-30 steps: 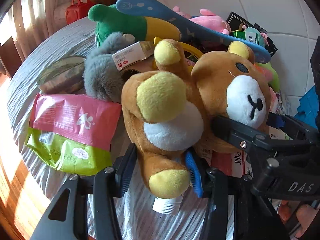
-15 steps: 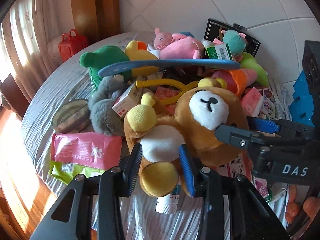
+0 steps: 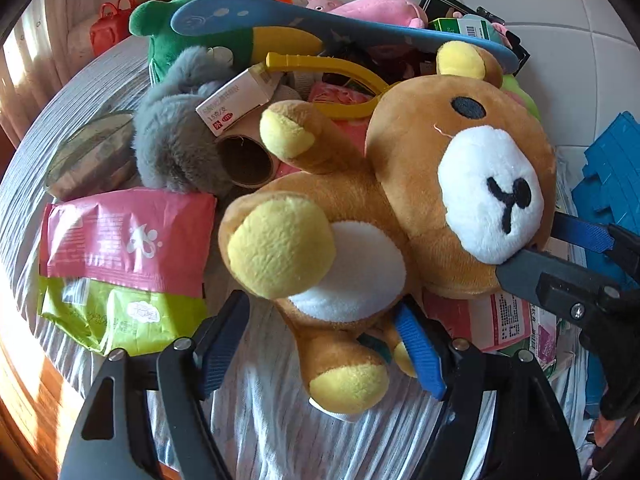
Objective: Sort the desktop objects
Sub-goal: 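Close the left tool on the teddy bear's body while the right tool holds its head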
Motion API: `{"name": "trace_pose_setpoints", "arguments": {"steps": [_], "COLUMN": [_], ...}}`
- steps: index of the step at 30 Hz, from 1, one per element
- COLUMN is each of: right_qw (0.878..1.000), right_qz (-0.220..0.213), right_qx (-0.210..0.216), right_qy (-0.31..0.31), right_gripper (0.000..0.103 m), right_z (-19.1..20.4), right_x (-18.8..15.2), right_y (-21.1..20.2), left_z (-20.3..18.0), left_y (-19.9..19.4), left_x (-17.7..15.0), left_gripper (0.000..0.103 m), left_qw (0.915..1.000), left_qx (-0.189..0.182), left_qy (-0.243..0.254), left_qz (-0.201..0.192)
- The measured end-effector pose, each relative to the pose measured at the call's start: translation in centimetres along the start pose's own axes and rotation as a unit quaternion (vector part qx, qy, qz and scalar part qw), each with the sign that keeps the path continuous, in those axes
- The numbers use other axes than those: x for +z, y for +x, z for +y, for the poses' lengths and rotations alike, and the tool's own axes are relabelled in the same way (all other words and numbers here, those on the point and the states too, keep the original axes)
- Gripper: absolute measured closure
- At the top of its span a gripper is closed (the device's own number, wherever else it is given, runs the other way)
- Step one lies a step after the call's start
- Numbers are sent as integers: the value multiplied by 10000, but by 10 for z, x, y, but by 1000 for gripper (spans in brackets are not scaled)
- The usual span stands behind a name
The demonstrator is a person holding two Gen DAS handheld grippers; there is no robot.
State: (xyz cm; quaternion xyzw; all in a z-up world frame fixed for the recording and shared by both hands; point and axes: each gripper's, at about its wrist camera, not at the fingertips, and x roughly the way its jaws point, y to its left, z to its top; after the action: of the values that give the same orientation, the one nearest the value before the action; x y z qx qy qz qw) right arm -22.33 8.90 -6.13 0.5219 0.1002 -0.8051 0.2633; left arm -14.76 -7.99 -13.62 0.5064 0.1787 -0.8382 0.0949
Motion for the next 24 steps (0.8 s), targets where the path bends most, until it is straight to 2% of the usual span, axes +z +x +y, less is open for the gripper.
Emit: {"name": "trace_pose_setpoints", "arguments": {"steps": [6,10,12,14,17,21,22,23,24], "right_qw": [9994,9991,9980,9985,9954,9953,9961,9971,9985], "right_qz": [-65,-241,-194,-64,98,40,43,56,106], "right_qx": [-293,-162,-404,-352,-745,-780,-742,-661,-483], "right_qy": [-180,-319,-446,-409,-594,-573,-486,-365,-231], "right_gripper": [0,0,0,0,0,0,0,1,18], "right_z": [9,21,28,29,31,30,27,23,19], "right_x": [5,6,9,13,14,18,18,19,18], "right_y": [-6,-16,-8,6,29,32,33,35,37], "left_z": [6,6,6,7,6,5,4,3,2], "left_y": [4,7,7,6,6,9,9,9,8], "left_x": [3,1,1,2,1,4,5,4,4], "left_gripper": [23,23,23,23,23,23,25,27,30], "left_qw": [9992,9983,9979,9977,9973,9974,9971,9966,9965], "left_qx": [-308,-386,-435,-482,-467,-451,-485,-506,-470], "left_qy": [240,435,472,482,558,554,575,630,671], "left_qz": [23,79,57,36,-24,-72,-103,-145,-165]}}
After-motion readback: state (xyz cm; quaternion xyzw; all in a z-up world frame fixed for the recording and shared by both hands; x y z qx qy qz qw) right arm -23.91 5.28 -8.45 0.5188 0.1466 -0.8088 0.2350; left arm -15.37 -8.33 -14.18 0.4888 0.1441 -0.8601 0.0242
